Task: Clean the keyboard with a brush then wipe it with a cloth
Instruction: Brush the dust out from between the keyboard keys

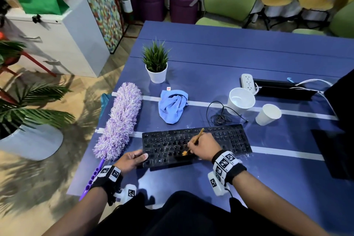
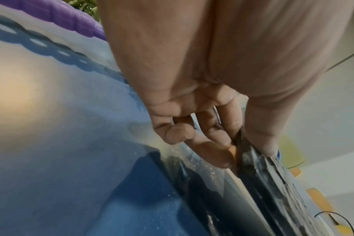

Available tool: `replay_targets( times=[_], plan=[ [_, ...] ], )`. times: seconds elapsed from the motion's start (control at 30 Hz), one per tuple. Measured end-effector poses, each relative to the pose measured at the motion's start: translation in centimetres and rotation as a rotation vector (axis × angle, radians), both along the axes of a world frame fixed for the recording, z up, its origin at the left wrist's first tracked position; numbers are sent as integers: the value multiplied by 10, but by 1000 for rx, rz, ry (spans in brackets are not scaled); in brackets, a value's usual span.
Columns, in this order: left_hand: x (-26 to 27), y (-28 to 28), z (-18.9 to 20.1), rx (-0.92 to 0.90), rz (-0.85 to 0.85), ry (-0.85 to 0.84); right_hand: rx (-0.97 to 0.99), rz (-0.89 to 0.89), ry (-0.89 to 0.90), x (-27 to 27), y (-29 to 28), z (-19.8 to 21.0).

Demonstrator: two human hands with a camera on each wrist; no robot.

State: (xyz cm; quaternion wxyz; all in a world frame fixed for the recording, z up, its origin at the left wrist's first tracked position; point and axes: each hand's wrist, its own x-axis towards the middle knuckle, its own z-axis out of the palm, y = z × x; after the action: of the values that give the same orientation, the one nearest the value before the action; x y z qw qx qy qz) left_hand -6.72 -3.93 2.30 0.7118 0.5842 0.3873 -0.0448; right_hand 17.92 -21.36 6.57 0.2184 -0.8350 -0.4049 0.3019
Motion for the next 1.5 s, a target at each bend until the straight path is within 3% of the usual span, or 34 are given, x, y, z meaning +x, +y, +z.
replay_targets(
  times=[0.2, 0.47, 0.7, 0.83, 1.1, 1.27, 1.5],
  plan=[
    [-2, 5, -11, -1, 2, 11, 9, 111, 182, -37, 22, 9],
    [1, 4, -15, 30, 149, 154, 39, 234, 153, -74, 65, -1],
    [8, 6, -15, 23, 167, 178, 115, 271, 272, -83, 66, -5],
    [4, 8, -18, 31, 149, 193, 31, 187, 216, -65, 57, -1],
    [2, 5, -31, 9, 177, 159, -147, -188, -58, 51, -36, 3],
    [7, -5, -19, -15, 162, 115, -243, -279, -245, 66, -56, 1],
    [9, -11, 1, 13, 25, 101, -44, -347, -177, 70, -64, -5]
  ],
)
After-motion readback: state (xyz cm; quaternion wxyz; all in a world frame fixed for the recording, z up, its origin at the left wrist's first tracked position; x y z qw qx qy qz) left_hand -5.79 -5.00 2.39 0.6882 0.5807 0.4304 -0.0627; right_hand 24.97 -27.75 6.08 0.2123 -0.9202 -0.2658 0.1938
